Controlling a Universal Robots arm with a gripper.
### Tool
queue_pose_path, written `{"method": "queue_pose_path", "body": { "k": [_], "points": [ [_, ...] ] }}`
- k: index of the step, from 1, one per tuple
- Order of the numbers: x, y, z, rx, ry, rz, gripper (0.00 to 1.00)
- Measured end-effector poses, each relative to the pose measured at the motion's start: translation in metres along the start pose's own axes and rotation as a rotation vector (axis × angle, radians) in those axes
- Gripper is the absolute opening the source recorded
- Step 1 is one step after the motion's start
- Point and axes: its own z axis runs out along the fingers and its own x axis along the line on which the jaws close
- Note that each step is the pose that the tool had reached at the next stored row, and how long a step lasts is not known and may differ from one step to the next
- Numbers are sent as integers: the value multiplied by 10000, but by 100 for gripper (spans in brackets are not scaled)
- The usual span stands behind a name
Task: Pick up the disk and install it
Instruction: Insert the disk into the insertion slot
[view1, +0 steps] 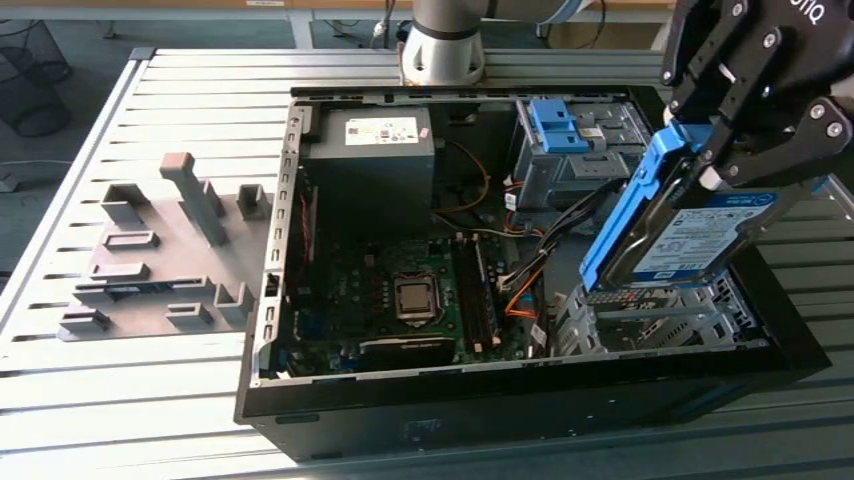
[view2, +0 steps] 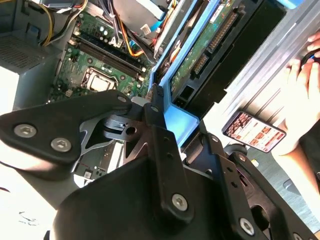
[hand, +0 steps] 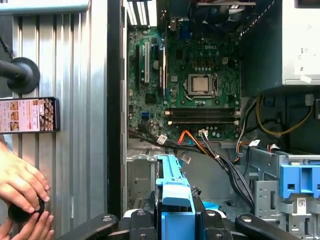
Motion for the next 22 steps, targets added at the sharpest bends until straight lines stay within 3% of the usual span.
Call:
{"method": "queue_pose_path", "body": {
  "k": [13, 22],
  "points": [
    [-1, -105, 128, 0, -2, 11, 37],
    [12, -114, 181, 0, 0, 18, 37]
  ]
}}
